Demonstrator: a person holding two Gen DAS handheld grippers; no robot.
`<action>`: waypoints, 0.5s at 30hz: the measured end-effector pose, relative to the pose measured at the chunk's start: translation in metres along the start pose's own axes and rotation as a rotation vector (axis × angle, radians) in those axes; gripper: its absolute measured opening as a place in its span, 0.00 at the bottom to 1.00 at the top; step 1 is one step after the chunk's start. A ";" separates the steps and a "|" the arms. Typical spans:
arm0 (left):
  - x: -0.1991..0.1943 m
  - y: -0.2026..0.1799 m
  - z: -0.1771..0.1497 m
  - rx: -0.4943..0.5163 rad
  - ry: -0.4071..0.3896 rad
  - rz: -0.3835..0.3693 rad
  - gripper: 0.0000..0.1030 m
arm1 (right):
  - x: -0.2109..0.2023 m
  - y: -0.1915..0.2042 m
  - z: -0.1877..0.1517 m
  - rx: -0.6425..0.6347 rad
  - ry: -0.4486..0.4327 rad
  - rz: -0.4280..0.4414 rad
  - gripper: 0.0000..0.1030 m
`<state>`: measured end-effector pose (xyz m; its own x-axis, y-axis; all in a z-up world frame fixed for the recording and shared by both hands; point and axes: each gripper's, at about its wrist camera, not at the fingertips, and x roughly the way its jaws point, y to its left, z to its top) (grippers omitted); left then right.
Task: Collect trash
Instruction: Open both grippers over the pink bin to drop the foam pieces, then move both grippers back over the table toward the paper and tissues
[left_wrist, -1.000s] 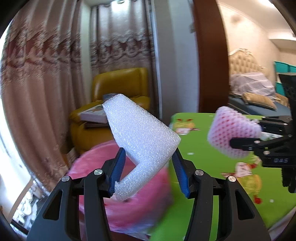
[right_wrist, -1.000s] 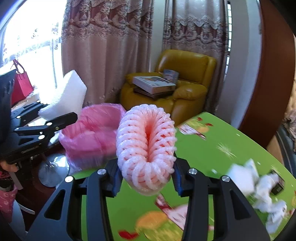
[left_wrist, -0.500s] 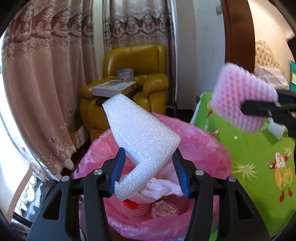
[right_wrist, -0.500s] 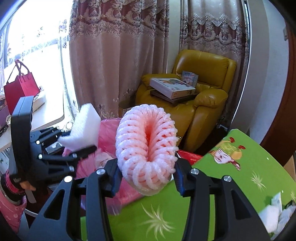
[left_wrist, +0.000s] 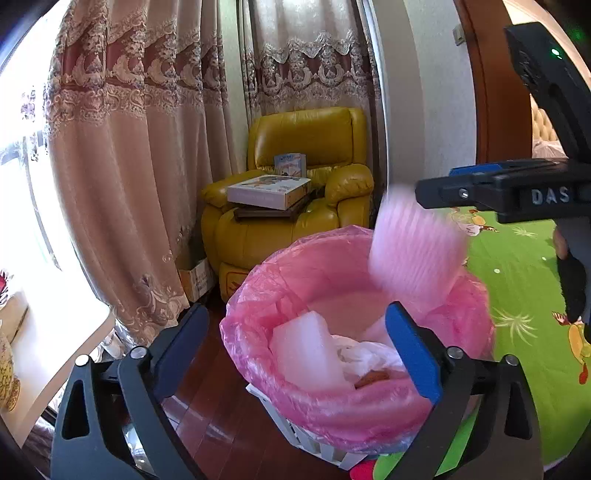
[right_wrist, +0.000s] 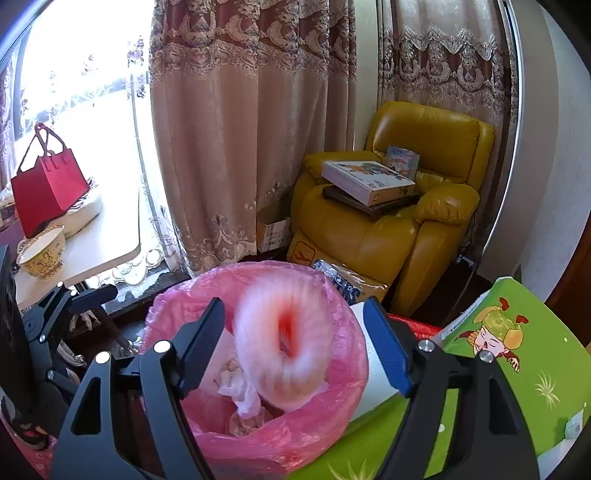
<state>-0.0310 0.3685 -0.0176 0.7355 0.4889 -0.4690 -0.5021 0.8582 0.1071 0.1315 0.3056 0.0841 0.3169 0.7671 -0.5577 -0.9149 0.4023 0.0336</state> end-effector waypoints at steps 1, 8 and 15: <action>-0.003 -0.003 -0.001 0.005 -0.003 -0.001 0.90 | -0.002 0.001 0.000 -0.003 -0.003 -0.002 0.72; -0.017 -0.039 0.001 0.033 -0.006 -0.067 0.91 | -0.050 -0.021 -0.021 -0.018 -0.037 -0.058 0.74; -0.021 -0.106 0.009 0.105 -0.001 -0.199 0.91 | -0.134 -0.088 -0.079 0.066 -0.065 -0.172 0.74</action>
<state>0.0111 0.2686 -0.0116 0.8158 0.3085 -0.4892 -0.2972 0.9492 0.1030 0.1493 0.1276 0.0903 0.4842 0.7141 -0.5055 -0.8282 0.5605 -0.0015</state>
